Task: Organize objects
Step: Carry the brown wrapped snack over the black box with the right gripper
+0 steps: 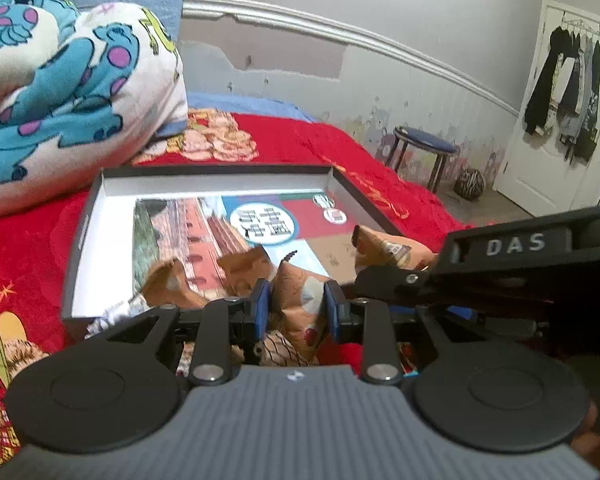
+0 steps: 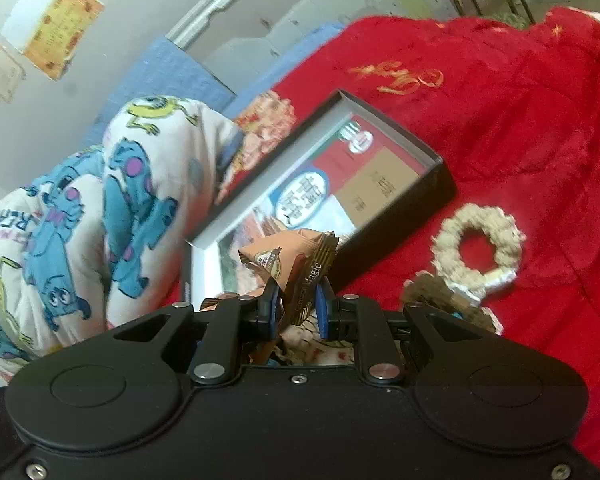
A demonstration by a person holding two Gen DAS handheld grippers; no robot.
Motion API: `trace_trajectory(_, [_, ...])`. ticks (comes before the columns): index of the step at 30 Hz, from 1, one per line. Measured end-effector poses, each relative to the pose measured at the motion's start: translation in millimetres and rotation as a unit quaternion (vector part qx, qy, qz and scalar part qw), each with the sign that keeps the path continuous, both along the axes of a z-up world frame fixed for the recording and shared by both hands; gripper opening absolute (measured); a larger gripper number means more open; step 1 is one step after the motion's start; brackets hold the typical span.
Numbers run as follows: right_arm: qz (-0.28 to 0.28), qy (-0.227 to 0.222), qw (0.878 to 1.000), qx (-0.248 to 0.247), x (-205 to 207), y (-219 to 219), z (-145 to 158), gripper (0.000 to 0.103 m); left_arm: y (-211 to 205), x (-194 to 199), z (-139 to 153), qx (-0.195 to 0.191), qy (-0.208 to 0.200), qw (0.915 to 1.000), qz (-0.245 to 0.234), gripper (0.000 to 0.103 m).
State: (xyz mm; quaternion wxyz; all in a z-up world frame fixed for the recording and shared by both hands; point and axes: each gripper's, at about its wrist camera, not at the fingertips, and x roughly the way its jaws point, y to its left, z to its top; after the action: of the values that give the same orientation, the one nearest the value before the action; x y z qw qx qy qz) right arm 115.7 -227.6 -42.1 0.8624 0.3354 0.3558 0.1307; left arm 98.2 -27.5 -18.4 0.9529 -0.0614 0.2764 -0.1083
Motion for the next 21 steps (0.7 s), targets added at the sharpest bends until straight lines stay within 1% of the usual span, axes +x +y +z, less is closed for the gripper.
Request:
trace_trajectory(2, [0.005,-0.013,1.000,0.019,-1,-1,3,0.018,3,0,3,-0.005,-0.007,1.0000,0.003,0.033])
trace_trajectory(5, [0.023,-0.028,0.999,0.034,-1,3,10,0.018,4,-1,9,-0.001,-0.018,0.9998,0.007,0.033])
trace_trajectory(12, [0.044,-0.056,0.996,0.048,-2,5,24,0.018,6,-5,22,-0.004,-0.040,0.9990,0.019,0.033])
trace_trajectory(18, [0.050,-0.073,0.995,0.044,0,6,37,0.018,8,-8,32,-0.013,-0.055,0.9980,0.025,0.033])
trace_trajectory(21, [0.050,-0.083,0.994,0.043,1,6,46,0.018,7,-10,34,-0.011,-0.061,0.9977,0.027,0.033])
